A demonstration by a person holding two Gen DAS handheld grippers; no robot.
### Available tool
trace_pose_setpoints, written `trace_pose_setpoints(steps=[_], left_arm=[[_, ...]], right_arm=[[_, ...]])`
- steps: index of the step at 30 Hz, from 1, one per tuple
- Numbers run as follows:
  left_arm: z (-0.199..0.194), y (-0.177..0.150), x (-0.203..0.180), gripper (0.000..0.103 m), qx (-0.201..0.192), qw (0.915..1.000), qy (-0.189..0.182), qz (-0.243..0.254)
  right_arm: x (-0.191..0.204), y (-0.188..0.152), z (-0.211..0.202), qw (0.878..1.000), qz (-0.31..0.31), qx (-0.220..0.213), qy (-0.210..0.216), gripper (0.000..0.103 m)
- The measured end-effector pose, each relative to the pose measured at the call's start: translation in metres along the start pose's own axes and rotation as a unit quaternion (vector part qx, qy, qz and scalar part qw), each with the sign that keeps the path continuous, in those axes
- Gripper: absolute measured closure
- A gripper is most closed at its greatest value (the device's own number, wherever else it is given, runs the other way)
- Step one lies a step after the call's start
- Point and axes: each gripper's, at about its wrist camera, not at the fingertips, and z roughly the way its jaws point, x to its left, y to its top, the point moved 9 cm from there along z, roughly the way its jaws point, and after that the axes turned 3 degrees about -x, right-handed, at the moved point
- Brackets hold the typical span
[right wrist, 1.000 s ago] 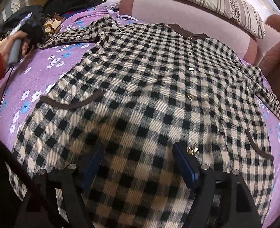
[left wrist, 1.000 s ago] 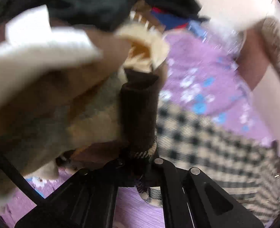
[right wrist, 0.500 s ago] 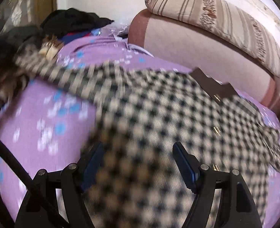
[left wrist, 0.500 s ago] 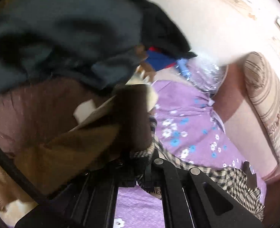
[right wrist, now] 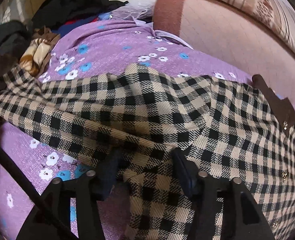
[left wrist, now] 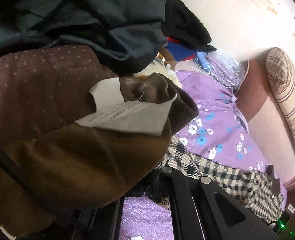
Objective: Fold large clothes
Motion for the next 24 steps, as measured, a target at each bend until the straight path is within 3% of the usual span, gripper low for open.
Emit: trace_pose_setpoints(steps=[6, 9, 13, 17, 19, 24], left_arm=[[-0.015, 0.000, -0.031, 0.100, -0.017, 0.9992, 0.014, 0.032], [-0.027, -0.006, -0.069, 0.100, -0.028, 0.9975, -0.005, 0.065], [-0.036, -0.032, -0.148, 0.100, -0.028, 0.9916, -0.047, 0.117], [-0.039, -0.081, -0.239, 0.100, -0.006, 0.9811, -0.102, 0.164], [-0.042, -0.118, -0.291, 0.100, 0.008, 0.9713, -0.128, 0.200], [-0.041, -0.204, -0.377, 0.100, 0.051, 0.9493, -0.172, 0.258]], right_arm=[[-0.015, 0.000, -0.018, 0.999, 0.029, 0.003, 0.034, 0.039], [-0.044, -0.009, -0.051, 0.998, 0.049, -0.023, 0.042, 0.039], [-0.102, -0.043, -0.091, 0.997, 0.062, -0.042, 0.009, 0.038], [-0.173, -0.084, -0.121, 0.991, 0.125, -0.043, -0.017, 0.038], [-0.209, -0.105, -0.134, 0.985, 0.164, -0.043, -0.025, 0.038], [-0.290, -0.157, -0.160, 0.968, 0.240, -0.041, -0.056, 0.037]])
